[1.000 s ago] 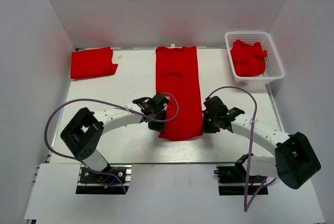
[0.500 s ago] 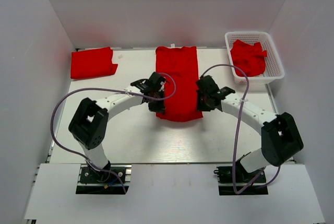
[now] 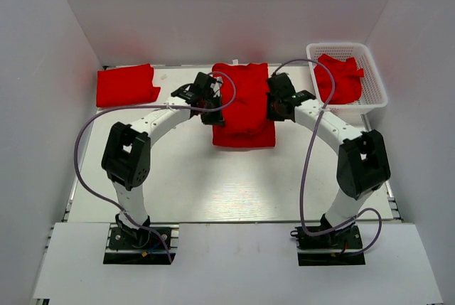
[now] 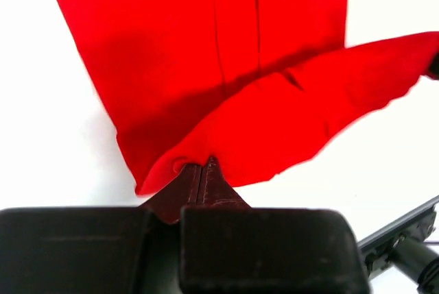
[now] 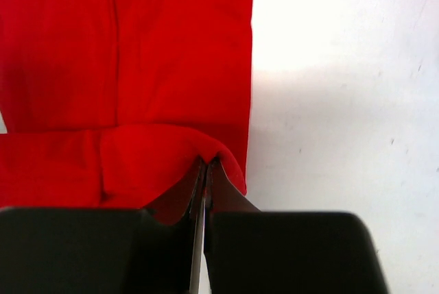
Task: Fold and stack the t-shirts
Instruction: Fold the folded rectangular tshirt in 1/3 of the way
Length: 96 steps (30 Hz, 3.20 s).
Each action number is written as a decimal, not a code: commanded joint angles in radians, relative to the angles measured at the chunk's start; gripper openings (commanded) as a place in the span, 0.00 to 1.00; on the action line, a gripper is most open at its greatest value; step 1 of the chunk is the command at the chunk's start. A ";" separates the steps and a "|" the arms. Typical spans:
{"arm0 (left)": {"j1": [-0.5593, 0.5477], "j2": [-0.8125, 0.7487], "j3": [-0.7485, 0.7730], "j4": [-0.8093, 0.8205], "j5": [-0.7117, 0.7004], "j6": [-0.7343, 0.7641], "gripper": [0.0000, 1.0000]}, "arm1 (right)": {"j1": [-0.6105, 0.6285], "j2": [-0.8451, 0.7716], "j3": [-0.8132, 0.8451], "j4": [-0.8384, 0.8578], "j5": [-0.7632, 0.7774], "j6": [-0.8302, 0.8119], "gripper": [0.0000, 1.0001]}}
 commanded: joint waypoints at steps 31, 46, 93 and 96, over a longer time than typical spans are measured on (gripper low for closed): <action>0.151 0.267 0.279 0.110 0.079 0.168 0.00 | -0.141 0.362 0.415 -0.011 -0.144 -0.141 0.00; 0.188 0.342 0.279 0.210 0.134 0.159 0.00 | -0.164 0.454 0.467 0.072 -0.235 -0.194 0.00; 0.219 -0.572 -0.569 0.007 -0.084 -0.025 1.00 | 0.065 0.598 0.522 0.236 -0.485 -0.204 0.90; 0.219 -0.561 -0.560 0.007 -0.084 -0.016 1.00 | 0.066 0.622 0.534 0.269 -0.482 -0.201 0.90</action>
